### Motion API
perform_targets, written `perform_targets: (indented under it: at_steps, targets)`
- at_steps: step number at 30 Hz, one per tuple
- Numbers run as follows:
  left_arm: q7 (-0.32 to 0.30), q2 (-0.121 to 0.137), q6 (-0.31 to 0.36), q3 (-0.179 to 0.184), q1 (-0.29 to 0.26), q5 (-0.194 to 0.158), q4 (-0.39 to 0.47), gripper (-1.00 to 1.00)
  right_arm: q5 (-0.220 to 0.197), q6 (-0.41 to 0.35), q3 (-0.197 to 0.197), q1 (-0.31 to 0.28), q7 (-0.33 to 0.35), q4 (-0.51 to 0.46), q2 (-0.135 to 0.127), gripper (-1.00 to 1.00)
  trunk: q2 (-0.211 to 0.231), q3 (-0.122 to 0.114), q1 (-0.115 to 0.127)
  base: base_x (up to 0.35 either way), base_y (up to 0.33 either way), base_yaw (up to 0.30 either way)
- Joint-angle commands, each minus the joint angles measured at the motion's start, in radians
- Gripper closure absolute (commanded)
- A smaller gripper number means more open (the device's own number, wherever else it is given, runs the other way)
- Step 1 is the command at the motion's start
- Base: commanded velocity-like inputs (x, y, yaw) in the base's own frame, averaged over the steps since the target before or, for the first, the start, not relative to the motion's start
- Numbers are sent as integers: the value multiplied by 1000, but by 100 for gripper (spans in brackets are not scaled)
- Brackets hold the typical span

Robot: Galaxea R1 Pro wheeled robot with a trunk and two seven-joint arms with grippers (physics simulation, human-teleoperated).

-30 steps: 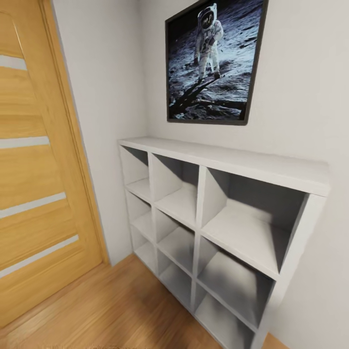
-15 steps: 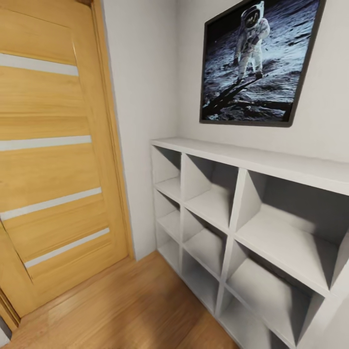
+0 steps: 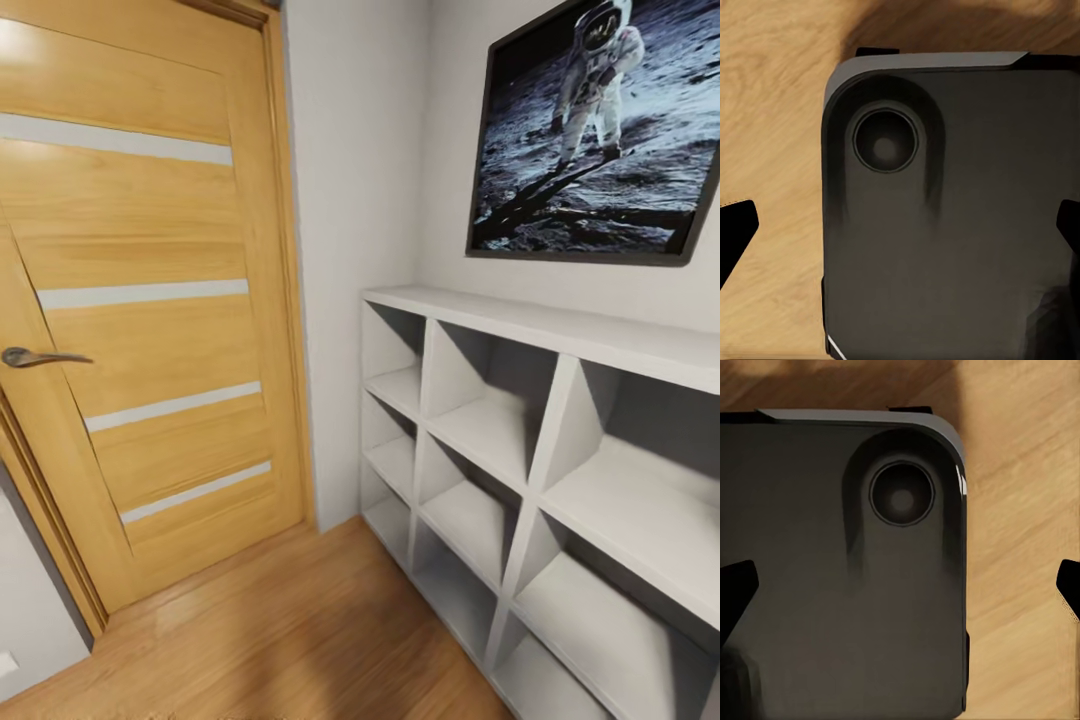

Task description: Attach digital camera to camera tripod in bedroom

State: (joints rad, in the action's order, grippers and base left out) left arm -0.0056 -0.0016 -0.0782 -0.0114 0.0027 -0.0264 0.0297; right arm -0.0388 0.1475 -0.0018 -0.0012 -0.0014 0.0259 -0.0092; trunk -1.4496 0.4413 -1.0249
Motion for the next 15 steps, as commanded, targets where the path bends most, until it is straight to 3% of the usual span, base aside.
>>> perform_targets:
  at_steps: [1,15]
  targets:
    - [-1,0,-2,-1,0,-3,1,-100,-4,6,0,0,0,2,0,-100,0,0,0,-1,3,268]
    - [-1,0,-2,-1,0,-3,1,-100,-3,6,0,0,0,2,0,-100,0,-5,0,0,1,268]
